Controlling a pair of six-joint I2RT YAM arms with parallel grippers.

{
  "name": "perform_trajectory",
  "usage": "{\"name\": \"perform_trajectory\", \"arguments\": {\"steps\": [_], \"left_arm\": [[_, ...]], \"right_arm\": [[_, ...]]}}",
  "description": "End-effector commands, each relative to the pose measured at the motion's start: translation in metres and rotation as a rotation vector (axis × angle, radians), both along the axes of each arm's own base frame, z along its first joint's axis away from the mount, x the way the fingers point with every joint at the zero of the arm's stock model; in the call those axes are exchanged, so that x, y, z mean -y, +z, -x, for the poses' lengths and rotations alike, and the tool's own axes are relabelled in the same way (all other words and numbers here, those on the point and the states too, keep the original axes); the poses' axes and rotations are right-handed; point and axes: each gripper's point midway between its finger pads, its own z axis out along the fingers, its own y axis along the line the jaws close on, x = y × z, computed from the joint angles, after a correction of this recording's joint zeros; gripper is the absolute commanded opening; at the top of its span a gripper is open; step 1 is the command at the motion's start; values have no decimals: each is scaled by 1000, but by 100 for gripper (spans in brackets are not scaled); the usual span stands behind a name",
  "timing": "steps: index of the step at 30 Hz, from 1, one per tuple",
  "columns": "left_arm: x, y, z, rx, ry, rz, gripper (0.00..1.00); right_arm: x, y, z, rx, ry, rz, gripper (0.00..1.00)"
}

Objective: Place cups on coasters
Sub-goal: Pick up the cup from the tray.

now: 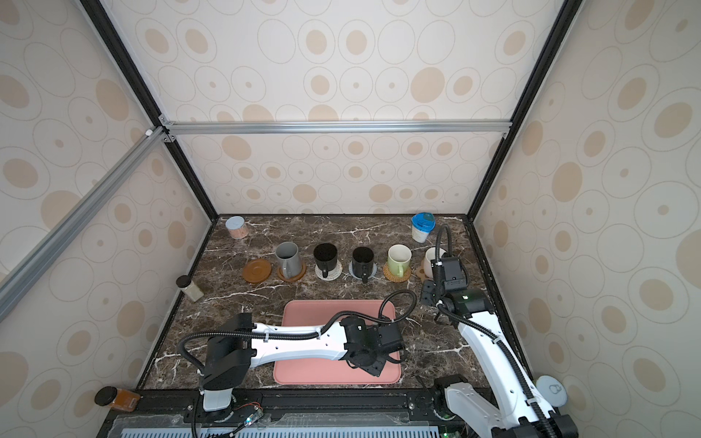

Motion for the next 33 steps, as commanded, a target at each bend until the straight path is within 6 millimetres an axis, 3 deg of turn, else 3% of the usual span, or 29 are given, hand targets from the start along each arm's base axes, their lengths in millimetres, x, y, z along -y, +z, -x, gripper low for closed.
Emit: {"name": "perform_trajectory", "arguments": {"steps": [1, 9, 18, 27, 33], "left_arm": [[2, 4, -13, 66, -17, 14, 28], [-4, -4, -18, 107, -32, 20, 14], [-13, 24, -42, 206, 23, 140, 9], [-52, 51, -67, 263, 120, 221, 7], [-100, 68, -82, 302, 222, 244, 7]], "right_arm": [[5, -1, 10, -28, -8, 18, 45], [9, 3, 15, -44, -25, 28, 45], [15, 4, 24, -62, -72, 31, 45], [12, 7, 19, -65, -112, -6, 45], [8, 9, 10, -69, -114, -31, 45]]}}
